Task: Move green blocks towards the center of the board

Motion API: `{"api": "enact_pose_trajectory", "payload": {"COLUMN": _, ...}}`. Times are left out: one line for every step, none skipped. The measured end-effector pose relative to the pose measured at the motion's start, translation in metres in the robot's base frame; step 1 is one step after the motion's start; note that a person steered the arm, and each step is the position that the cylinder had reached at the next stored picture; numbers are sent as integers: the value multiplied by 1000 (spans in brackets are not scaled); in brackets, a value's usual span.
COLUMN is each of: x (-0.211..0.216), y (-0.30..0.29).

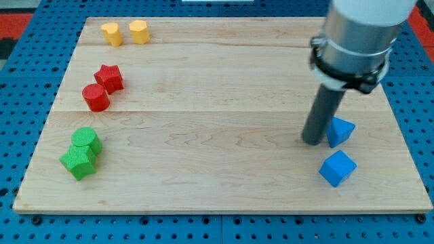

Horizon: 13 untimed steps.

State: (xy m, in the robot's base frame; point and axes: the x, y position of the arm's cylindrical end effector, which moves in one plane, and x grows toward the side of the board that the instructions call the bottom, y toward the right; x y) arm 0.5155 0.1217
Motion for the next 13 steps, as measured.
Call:
{"api": "enact_pose_trajectory", "payload": {"x": 37, "y": -68}}
{"api": "enact_pose_trajectory", "payload": {"x": 76, "y": -153}}
{"api": "enact_pose_trajectory", "payload": {"x": 84, "y": -221}}
{"api": "enact_pose_trajectory", "payload": {"x": 75, "y": -278}}
{"api": "enact_pose_trajectory", "payload": {"x": 64, "y": -325}}
{"api": "enact_pose_trajectory", "payload": {"x": 31, "y": -336}}
{"api": "enact_pose_trajectory", "payload": {"x": -11, "y": -336}}
{"api": "enact_pose_trajectory", "payload": {"x": -22, "y": -347}}
{"api": "enact_pose_trajectory", "payload": {"x": -22, "y": -381}}
{"api": "enact_pose_trajectory", "payload": {"x": -34, "y": -390}}
{"api": "enact_pose_trajectory", "payload": {"x": -51, "y": -376}}
{"api": "enact_pose_trajectory", "payload": {"x": -83, "y": -324}}
{"api": "enact_pose_trajectory", "payload": {"x": -90, "y": -265}}
